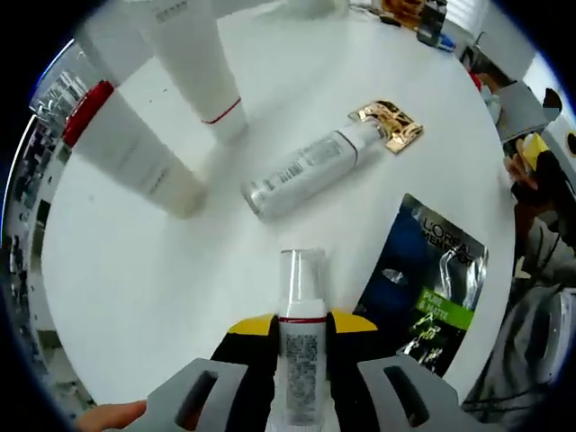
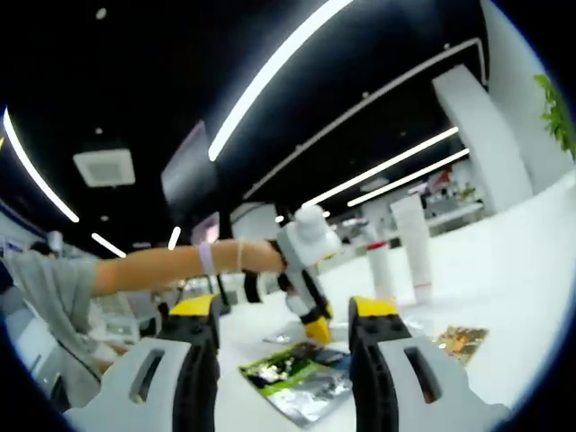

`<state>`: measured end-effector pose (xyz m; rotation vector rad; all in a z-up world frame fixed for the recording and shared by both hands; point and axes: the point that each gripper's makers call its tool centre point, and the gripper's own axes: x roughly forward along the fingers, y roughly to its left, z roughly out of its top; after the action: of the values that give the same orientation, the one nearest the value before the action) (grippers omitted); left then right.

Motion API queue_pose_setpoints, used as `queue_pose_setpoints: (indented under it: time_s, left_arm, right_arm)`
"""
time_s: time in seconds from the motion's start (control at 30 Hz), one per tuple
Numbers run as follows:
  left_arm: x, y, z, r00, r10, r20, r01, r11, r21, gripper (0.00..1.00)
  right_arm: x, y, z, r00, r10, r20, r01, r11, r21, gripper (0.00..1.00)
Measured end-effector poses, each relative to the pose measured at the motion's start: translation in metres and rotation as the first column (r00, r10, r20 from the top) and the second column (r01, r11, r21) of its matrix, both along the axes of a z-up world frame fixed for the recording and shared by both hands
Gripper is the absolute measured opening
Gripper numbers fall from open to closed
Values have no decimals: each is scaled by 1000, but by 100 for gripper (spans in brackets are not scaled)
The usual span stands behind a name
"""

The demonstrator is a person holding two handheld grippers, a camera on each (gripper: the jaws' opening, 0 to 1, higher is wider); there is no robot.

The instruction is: Arrange the skincare products in the storage area until every visible bottle or jar stands upright without overlapping.

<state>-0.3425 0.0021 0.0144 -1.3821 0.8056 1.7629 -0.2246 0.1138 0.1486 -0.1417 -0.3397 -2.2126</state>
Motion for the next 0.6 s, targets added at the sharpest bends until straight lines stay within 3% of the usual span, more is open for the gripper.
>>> queue_pose_setpoints:
  time_s: [0.07, 0.13, 0.23, 0.4, 0.47, 0.6]
  left_arm:
    - [-2, -1, 1, 1000, 29, 8, -29, 999, -15, 21]
    - [-1, 3, 1, 996, 87, 37, -87, 996, 11, 21]
    - [-3, 4, 5, 995, 88, 43, -89, 995, 38, 21]
    - [4, 16, 18, 983, 131, 125, -152, 973, 174, 20]
    - [3, 21, 27, 982, 143, 125, -170, 954, 248, 20]
    - [8, 30, 50, 981, 148, 126, -189, 878, 439, 20]
  right_arm:
    - [1, 1, 3, 1000, -1, -4, 1, 1000, -6, 56]
    - [2, 2, 4, 1000, -3, -7, 3, 1000, -5, 56]
    - [4, 2, 6, 1000, -4, -12, 4, 1000, -3, 55]
    - [4, -1, 8, 1000, 5, -7, -5, 1000, 7, 56]
    - [3, -3, 10, 1000, 6, -7, -6, 1000, 10, 56]
    - [2, -8, 14, 1000, 9, -8, -9, 1000, 12, 56]
